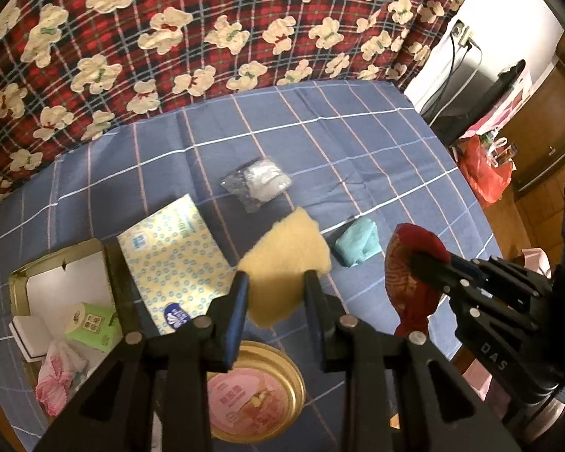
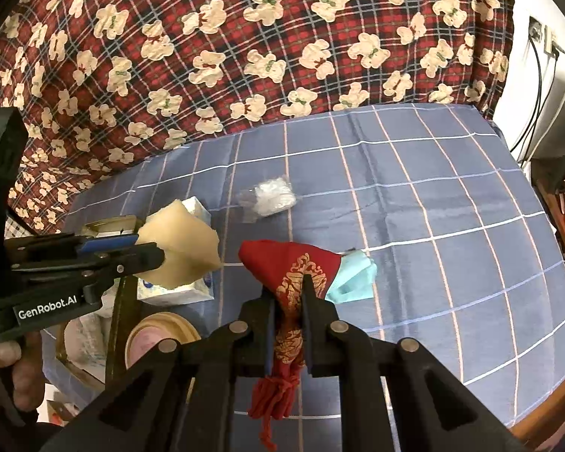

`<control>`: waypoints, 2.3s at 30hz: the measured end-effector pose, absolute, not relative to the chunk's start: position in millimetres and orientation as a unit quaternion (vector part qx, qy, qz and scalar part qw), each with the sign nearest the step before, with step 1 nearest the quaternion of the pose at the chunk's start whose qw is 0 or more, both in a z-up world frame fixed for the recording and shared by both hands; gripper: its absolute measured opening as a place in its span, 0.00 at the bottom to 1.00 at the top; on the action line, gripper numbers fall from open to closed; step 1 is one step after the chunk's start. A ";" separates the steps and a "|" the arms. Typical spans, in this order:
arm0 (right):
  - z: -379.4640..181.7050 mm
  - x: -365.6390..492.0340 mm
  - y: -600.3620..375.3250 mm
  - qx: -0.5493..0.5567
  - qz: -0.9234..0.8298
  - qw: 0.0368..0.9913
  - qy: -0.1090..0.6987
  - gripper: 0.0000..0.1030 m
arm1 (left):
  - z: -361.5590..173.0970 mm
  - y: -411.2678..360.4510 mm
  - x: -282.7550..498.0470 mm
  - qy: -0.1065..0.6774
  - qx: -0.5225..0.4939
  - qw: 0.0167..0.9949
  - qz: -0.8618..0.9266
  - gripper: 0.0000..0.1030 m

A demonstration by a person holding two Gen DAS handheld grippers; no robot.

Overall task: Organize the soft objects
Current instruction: 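Carry the yellow sponge and red pouch over the tray with both grippers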

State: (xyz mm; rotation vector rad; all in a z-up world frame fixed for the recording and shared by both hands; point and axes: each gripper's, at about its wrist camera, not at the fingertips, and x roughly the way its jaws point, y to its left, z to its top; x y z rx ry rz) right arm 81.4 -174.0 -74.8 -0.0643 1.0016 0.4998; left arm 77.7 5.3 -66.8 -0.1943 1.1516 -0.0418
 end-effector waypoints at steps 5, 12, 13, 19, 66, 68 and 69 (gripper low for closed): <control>-72.8 76.6 -163.5 -0.034 0.244 0.847 0.472 0.12 | -62.5 15.1 68.4 0.539 -0.097 0.837 -0.013 0.27; -70.8 69.6 -147.3 -0.039 0.254 0.846 0.467 0.12 | -57.7 27.7 56.1 0.533 -0.103 0.840 -0.007 0.26; -70.7 68.8 -145.1 -0.040 0.255 0.846 0.467 0.12 | -57.0 29.4 54.7 0.532 -0.104 0.840 -0.006 0.26; -68.1 64.4 -132.4 -0.046 0.262 0.845 0.464 0.12 | -51.9 41.0 46.6 0.526 -0.110 0.844 -0.001 0.26; -68.1 39.1 -34.6 -0.096 0.332 0.820 0.456 0.12 | -52.5 129.2 -6.9 0.507 -0.166 0.843 0.071 0.26; -68.9 39.3 -31.0 -0.098 0.335 0.818 0.456 0.12 | -52.8 132.2 -8.1 0.506 -0.168 0.842 0.075 0.26; -69.3 39.6 -29.6 -0.099 0.337 0.818 0.456 0.12 | -53.0 133.7 -8.8 0.506 -0.169 0.842 0.077 0.26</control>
